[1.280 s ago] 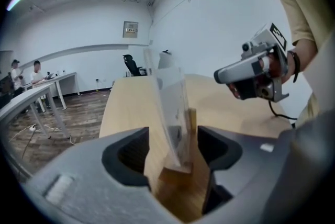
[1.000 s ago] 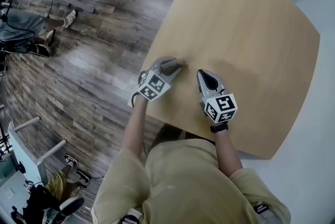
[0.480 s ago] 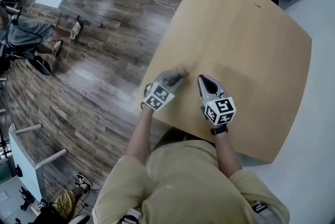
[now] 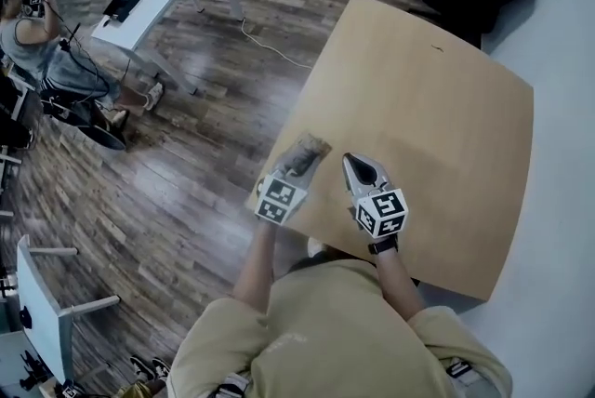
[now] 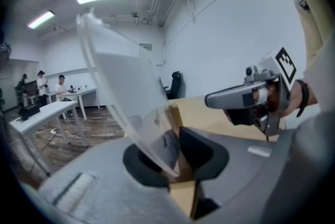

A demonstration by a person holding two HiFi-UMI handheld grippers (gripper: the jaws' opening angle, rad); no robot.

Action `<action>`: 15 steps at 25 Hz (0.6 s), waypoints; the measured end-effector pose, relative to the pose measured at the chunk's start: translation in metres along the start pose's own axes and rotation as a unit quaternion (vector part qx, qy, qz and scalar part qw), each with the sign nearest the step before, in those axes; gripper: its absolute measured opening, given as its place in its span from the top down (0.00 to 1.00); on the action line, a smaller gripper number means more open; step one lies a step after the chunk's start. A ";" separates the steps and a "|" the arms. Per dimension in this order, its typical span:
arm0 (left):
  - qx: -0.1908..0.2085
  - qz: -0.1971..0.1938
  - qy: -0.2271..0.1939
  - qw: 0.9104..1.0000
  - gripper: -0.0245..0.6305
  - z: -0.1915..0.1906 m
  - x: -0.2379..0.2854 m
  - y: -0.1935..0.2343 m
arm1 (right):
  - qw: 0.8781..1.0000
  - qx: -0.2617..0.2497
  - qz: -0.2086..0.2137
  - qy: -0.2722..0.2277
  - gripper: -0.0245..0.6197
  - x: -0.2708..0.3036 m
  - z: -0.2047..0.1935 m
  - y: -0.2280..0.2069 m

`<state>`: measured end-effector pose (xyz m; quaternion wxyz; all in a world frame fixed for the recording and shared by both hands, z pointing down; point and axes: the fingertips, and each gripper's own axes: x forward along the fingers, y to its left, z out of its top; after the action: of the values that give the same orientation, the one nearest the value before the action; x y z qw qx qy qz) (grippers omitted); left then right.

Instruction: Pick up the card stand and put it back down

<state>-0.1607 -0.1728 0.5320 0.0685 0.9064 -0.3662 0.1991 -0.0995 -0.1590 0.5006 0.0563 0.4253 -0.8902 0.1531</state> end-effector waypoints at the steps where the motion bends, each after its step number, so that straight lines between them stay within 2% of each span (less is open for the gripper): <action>1: 0.001 0.012 -0.011 1.000 0.86 0.012 -0.008 0.000 | 1.000 -0.007 0.001 -0.008 0.95 -0.004 0.007 0.005; 7: 0.004 0.064 -0.091 0.994 0.86 0.071 -0.059 -0.006 | 0.998 -0.021 -0.011 -0.055 0.95 -0.032 0.041 0.027; 12: 0.001 0.108 -0.140 0.984 0.87 0.096 -0.097 -0.014 | 0.995 -0.041 -0.028 -0.090 0.95 -0.054 0.066 0.043; 15: -0.003 0.120 -0.169 0.978 0.87 0.106 -0.116 -0.022 | 0.992 -0.053 -0.042 -0.102 0.95 -0.067 0.076 0.050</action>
<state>-0.1887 -0.1117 0.3882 -0.0161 0.8761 -0.4793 0.0490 -0.0936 -0.1044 0.4015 -0.0060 0.4725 -0.8793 0.0591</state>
